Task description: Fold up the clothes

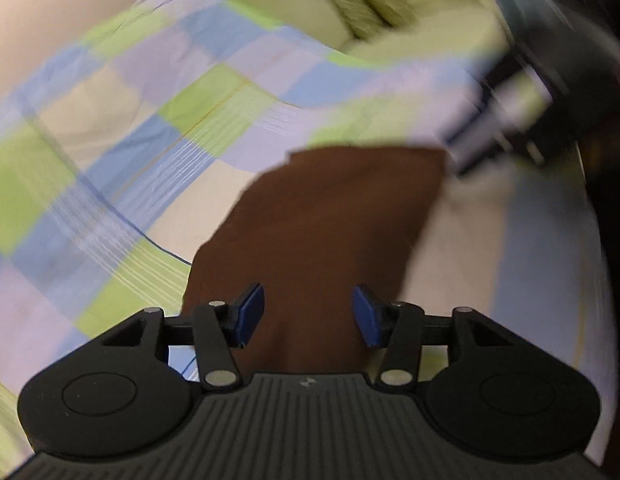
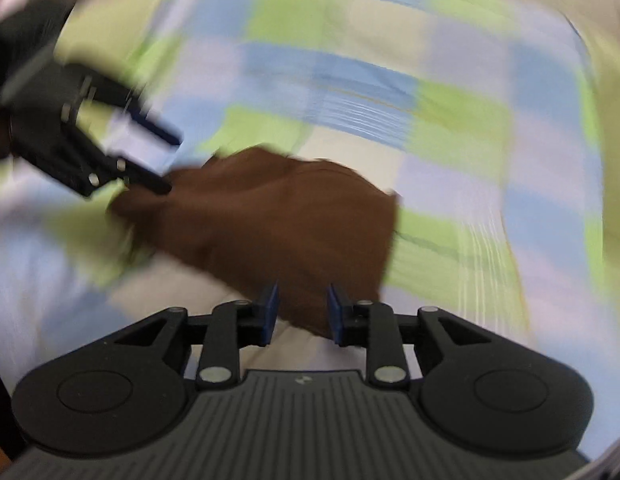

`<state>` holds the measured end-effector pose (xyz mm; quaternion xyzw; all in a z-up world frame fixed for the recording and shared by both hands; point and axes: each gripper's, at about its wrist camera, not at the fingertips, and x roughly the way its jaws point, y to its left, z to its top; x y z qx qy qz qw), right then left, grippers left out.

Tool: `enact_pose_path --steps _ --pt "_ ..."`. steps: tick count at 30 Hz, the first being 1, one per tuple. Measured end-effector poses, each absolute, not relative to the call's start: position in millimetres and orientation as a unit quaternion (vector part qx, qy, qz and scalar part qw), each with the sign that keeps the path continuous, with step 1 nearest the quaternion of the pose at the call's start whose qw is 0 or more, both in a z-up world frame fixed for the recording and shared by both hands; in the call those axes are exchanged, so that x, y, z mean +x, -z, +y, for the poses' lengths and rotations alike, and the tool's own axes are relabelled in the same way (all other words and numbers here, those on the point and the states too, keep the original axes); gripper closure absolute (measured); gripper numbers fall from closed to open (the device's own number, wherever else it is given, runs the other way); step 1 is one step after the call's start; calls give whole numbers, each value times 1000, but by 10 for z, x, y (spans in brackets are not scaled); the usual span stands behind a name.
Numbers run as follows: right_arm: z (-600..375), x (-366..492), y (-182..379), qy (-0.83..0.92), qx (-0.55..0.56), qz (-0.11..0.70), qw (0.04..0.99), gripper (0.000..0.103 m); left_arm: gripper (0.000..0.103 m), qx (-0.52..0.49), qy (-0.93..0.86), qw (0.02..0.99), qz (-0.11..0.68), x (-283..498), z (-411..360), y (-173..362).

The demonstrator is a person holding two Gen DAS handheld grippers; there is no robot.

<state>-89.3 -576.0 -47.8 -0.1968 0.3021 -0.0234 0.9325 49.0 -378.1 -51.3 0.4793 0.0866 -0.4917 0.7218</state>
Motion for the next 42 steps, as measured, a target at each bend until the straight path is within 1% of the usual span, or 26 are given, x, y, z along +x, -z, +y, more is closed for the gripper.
enact_pose_path --steps 2,4,6,8,9,11,15,19,21,23,26,29,32,35,39,42 --pt "-5592 -823 525 12 -270 314 910 75 47 521 474 708 55 362 -3798 661" --pt "-5444 -744 581 3 -338 323 884 74 47 547 462 697 42 325 -3873 792" --pt "-5350 -645 664 -6 -396 343 852 70 47 571 448 687 31 310 -3960 925" --pt "-5280 -585 753 -11 -444 359 821 59 48 591 427 684 25 332 -4050 1044" --pt "-5252 -544 811 -9 -471 365 803 59 51 603 405 687 21 362 -4100 1107" --pt "-5223 -458 883 -11 -503 372 780 59 63 609 388 692 24 419 -4128 1167" --pt "-5161 -306 953 -27 -530 357 769 59 76 600 391 697 35 474 -4037 1277" --pt "-5186 -259 1101 -37 -561 342 753 63 79 602 396 693 34 494 -3979 1270" --pt "-5288 -290 1106 -19 -565 344 750 68 80 604 397 690 35 509 -3987 1264" --pt "-5373 -346 1151 -6 -562 347 750 75 86 610 398 684 35 511 -4031 1280" --pt "-5423 -402 1217 5 -559 349 752 84 88 614 400 679 40 520 -4057 1271" --pt "-5404 -395 1127 10 -556 350 754 91 91 606 405 683 50 551 -3950 1080" --pt "-5337 -505 887 16 -551 332 765 92 92 594 411 690 52 488 -3808 857" --pt "-5177 -765 751 9 -547 323 772 92 92 573 437 690 66 210 -3542 705" --pt "-5003 -1093 977 -21 -537 350 767 92 92 567 451 683 92 -141 -3337 887" --pt "-4906 -1242 1157 -23 -537 362 761 89 91 558 448 691 102 -222 -3299 984"
